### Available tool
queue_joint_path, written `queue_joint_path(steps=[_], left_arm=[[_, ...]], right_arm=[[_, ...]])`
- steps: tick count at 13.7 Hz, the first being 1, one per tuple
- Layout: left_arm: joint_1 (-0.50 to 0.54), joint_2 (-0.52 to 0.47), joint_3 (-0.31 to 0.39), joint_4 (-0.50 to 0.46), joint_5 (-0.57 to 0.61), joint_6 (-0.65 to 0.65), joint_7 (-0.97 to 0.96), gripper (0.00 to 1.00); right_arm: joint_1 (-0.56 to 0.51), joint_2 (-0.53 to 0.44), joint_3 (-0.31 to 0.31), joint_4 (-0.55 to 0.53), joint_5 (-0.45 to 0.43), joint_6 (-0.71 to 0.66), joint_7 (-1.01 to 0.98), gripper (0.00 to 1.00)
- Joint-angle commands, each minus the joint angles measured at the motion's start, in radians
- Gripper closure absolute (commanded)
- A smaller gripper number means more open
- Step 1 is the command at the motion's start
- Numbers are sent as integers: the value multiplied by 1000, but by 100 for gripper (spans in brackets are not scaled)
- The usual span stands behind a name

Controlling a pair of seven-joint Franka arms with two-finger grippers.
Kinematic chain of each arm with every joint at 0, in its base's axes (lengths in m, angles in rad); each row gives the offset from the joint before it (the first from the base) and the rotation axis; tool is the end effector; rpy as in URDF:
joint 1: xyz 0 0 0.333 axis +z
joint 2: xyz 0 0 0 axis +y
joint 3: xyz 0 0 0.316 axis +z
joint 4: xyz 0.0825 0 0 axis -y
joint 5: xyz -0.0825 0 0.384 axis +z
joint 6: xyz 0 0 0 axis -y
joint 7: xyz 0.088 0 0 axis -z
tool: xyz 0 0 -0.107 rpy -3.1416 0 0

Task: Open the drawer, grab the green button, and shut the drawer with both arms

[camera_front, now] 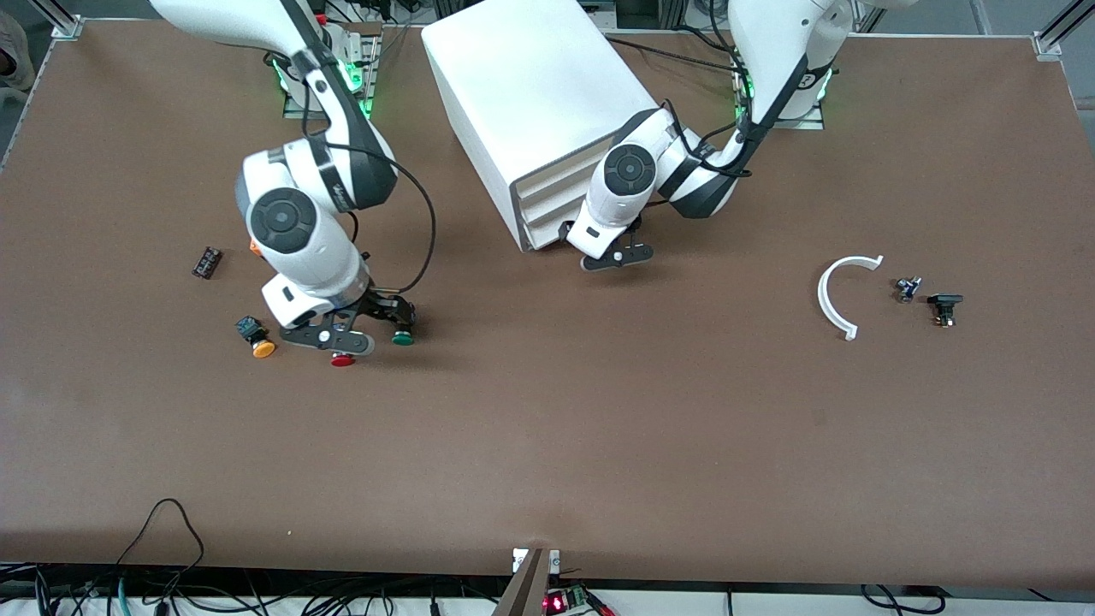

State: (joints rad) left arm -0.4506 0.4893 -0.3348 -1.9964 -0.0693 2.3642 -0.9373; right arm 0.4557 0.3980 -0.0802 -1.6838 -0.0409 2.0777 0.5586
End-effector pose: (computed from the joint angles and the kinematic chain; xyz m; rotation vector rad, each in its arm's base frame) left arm 0.4254 -0.4210 0.2177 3.0450 0.3564 -0.3355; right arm 0.6141 0.2455 0.3700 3.0708 -0.2415 0.0421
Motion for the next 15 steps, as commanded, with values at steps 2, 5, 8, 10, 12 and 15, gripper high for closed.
queue_joint_path(steps=[2,5,8,10,12,15], left_arm=[[0,-40,-21,-36,-26,-33,3,0],[1,-41,-21,-35,-26,-33,3,0],[12,-60,-21,-32,-26,-33,5,0],[42,-87,-20,-27,-24,-33,3,0],[111,-118,-20,-24,-24,-33,5,0],[251,-199,-20,-4,-24,-34,2,0]], right_arm=[[-12,-1,-7,206,-8,-247,1,0],[-136,-65,34,262,-5,-298,-6,0],[-247,-132,68,251,-16,-300,-122,0],[-299,-181,68,217,-16,-309,-208,0],[-334,-203,56,234,-17,-393,-282,0],[-342,-264,-39,237,-11,-526,-472,0]])
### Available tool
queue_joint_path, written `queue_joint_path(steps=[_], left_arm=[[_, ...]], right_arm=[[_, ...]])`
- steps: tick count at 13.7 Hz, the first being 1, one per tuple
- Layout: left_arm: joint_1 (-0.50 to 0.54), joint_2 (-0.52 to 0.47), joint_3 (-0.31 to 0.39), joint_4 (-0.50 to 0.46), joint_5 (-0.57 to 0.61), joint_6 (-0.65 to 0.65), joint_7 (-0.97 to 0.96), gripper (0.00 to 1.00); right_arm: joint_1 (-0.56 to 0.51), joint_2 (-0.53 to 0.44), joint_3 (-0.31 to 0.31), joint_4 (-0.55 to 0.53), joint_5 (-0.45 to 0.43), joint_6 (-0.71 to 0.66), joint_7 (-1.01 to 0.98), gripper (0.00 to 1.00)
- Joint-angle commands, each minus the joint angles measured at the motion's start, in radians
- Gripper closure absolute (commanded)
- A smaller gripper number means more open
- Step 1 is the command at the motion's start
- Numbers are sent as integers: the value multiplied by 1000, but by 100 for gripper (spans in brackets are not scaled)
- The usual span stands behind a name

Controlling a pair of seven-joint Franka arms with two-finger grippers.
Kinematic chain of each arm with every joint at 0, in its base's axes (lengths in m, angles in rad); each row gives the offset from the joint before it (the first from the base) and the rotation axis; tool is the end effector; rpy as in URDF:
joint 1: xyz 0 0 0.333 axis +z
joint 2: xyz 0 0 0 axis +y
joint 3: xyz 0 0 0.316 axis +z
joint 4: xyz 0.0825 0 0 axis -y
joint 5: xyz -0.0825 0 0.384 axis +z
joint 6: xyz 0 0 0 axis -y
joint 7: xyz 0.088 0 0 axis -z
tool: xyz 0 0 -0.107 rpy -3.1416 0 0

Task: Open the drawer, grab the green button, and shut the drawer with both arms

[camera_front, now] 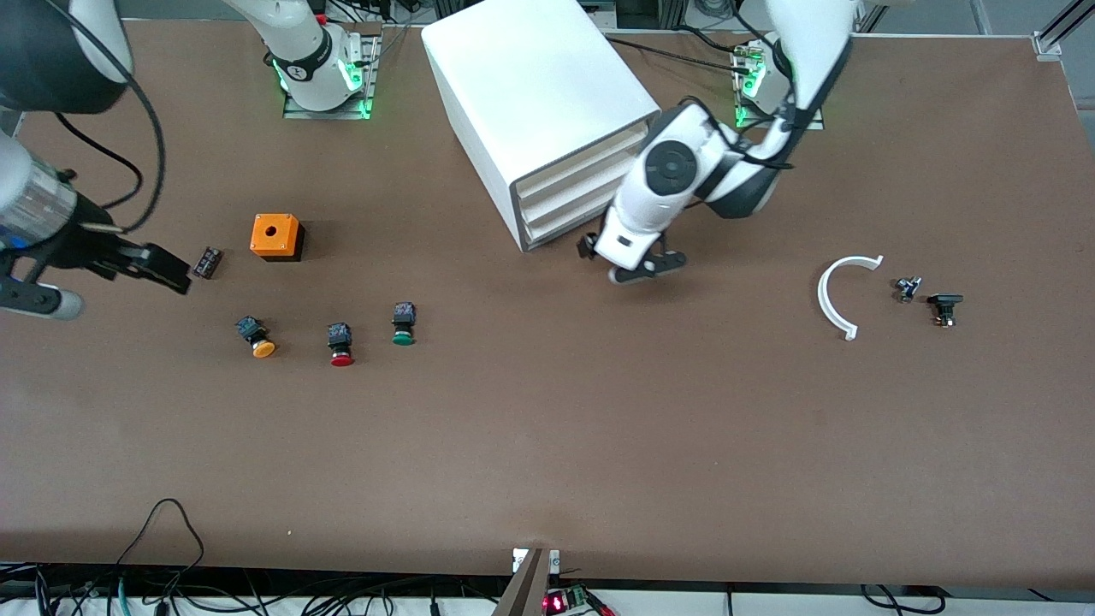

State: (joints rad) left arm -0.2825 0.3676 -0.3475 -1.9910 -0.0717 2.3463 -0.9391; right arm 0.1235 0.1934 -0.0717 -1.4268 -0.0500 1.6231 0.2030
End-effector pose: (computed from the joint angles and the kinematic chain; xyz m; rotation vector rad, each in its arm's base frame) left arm 0.4949 -0.3527 0.2889 2.9540 0.5700 -0.1782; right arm 0.6167 0.0311 0.5844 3.0704 -0.2266 0.0177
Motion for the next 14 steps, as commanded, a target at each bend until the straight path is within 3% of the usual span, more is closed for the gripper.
queue_joint_path(steps=[1,3,5,7,12,14], left_arm=[[129,-110,-7,-5,-22,-19,3,0],[192,-139,-2,47,-20,-106,19,0],[216,-162,16,124,-19,-232,162,0],[241,-190,74,191,-23,-347,291,0],[246,-222,228,415,-23,-665,638,0],[246,-243,267,454,-13,-734,719,0]], right_arm=[[-10,-78,-66,-30,1,-101,-184,0],[-10,-146,-76,-82,1,-109,-209,0],[-10,-222,-76,-165,-1,-82,-211,0],[-10,-290,-76,-251,-1,-14,-215,0],[-4,-284,-71,-244,2,-31,-194,0],[8,-278,-63,-244,-4,-35,-197,0]])
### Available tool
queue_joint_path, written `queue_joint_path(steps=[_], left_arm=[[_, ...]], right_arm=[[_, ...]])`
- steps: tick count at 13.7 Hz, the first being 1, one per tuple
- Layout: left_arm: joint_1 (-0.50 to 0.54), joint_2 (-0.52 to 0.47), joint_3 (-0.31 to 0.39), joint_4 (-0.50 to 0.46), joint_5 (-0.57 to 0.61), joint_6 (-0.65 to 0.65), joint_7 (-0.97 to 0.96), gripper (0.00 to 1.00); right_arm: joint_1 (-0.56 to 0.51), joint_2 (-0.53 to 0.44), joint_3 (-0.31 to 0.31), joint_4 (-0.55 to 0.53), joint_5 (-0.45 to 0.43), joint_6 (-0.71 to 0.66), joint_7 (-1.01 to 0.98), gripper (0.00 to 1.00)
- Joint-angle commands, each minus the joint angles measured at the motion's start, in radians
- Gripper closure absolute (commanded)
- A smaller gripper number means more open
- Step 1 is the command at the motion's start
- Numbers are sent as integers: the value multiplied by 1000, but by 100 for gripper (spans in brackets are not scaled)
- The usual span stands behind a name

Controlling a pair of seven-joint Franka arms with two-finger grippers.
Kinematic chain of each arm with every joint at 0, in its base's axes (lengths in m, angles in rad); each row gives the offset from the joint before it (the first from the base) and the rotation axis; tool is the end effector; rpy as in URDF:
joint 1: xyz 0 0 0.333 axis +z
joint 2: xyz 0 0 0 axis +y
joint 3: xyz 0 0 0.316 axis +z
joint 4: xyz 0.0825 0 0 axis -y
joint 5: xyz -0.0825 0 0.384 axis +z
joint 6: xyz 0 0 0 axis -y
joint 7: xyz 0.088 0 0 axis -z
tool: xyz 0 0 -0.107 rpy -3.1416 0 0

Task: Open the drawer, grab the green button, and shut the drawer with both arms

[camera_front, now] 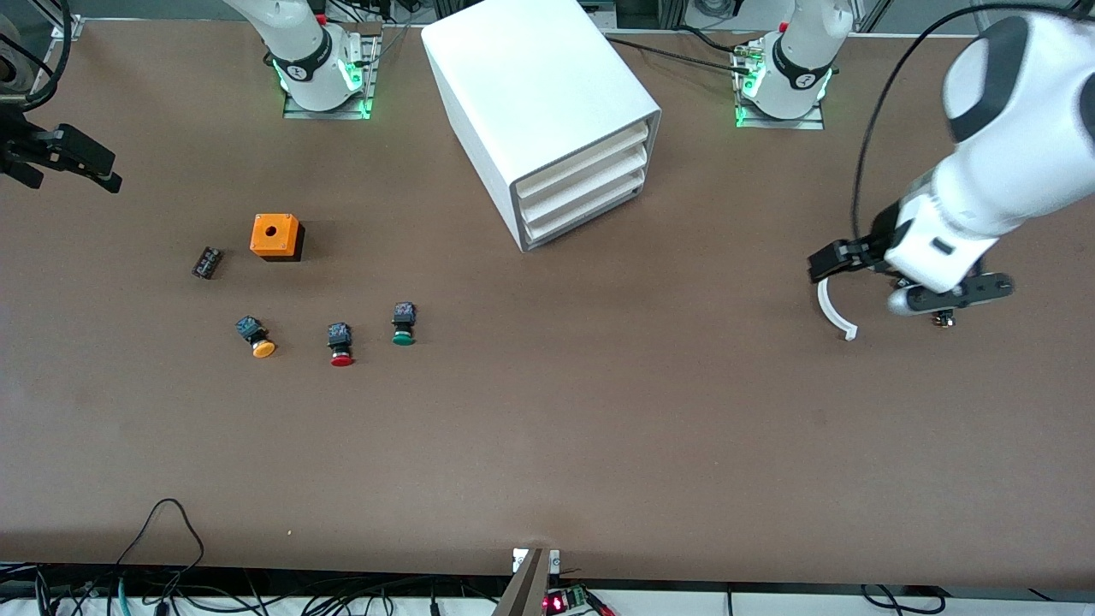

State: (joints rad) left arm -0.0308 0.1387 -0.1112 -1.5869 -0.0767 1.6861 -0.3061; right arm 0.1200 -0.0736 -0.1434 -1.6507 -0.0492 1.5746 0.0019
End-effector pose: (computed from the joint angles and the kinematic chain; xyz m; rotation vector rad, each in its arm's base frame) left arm 0.5946 -0.0885 0.5473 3.0481 0.2676 -0.0888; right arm 0.5312 -0.0206 0.6267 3.1027 -0.0382 -0.0057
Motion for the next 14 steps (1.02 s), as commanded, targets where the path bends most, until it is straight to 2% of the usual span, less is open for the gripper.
queue_joint_path(steps=[1,5,7,10,14], left_arm=[[-6,-34,51,62,-2,-97,137,0],[11,-109,143,51,8,-129,352,0],[41,-119,143,28,8,-126,372,0],[74,-119,143,11,8,-126,409,0],[89,-116,143,-2,6,-118,450,0]], right_arm=[[16,-9,8,-8,0,13,-5,0],[21,-3,16,-1,0,24,7,0],[18,-3,15,-3,6,33,12,0],[23,-2,18,-3,2,21,122,0],[20,-3,15,-3,-1,16,9,0]])
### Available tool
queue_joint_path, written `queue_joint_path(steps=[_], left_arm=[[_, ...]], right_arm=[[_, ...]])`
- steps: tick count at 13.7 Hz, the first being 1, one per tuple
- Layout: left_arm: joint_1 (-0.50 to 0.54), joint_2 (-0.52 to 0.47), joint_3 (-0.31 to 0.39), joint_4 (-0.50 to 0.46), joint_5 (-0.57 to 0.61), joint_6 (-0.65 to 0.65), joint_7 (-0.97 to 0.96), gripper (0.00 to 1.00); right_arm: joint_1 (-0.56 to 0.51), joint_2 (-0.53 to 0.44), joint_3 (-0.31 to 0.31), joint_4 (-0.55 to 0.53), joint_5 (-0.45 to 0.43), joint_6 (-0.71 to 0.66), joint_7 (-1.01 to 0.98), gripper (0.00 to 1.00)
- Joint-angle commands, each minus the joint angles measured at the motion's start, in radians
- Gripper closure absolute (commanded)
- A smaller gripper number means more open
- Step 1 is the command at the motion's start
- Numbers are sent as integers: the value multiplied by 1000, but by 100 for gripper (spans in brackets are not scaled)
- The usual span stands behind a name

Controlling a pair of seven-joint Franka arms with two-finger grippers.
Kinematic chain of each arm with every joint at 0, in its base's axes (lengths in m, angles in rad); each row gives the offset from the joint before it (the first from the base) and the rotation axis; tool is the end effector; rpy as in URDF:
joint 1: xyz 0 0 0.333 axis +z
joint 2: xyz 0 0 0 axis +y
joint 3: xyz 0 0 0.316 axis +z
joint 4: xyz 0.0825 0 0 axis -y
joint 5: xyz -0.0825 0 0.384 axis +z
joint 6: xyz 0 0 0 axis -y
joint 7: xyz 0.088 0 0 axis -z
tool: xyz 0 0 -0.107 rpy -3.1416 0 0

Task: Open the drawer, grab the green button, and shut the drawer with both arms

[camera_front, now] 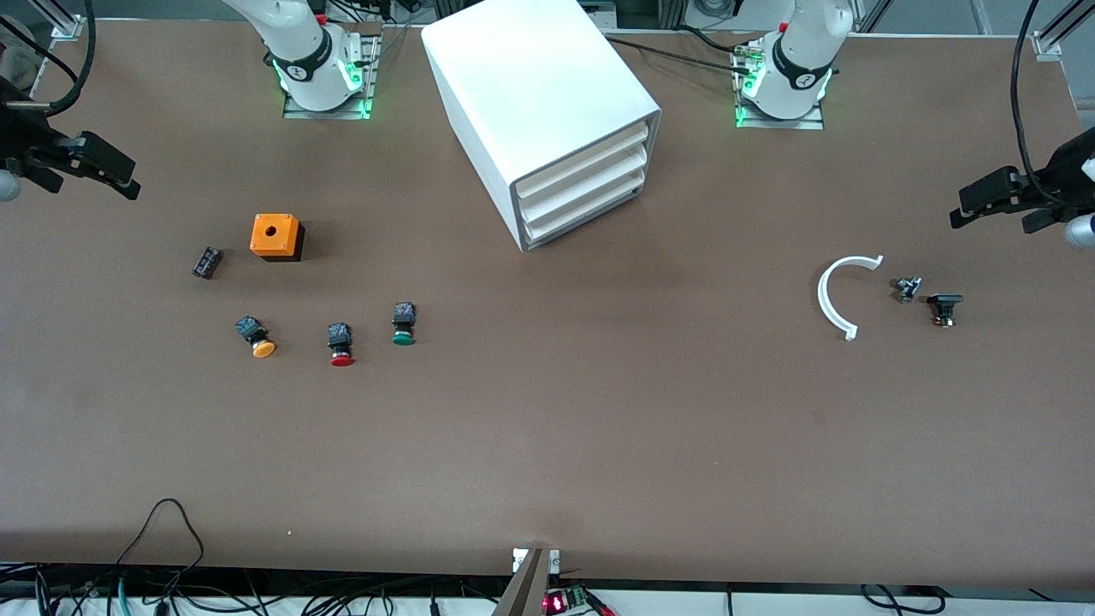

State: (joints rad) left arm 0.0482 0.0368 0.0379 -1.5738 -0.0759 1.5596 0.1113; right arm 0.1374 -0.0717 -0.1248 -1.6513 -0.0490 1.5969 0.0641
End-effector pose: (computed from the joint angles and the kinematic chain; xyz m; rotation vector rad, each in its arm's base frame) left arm 0.5621 0.0399 0.6019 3.0615 -0.0369 -0.0664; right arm 0.5344 -0.0009 0.6275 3.1011 -0.0781 0.0283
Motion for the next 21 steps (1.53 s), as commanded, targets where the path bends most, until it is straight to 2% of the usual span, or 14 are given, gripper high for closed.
queue_joint_path(steps=[1,5,9,21], left_arm=[[10,-9,-6,-15,1,20,25,0],[9,14,-6,-38,4,114,19,0],[-7,8,-13,-34,5,100,-7,0],[-10,15,-36,-17,5,73,-55,0]], right_arm=[[2,-5,-6,-2,0,-8,-81,0],[1,-5,-6,-2,0,-8,-83,0],[1,-11,-7,-2,0,-38,-84,0],[-1,-20,-16,-13,8,-8,-81,0]])
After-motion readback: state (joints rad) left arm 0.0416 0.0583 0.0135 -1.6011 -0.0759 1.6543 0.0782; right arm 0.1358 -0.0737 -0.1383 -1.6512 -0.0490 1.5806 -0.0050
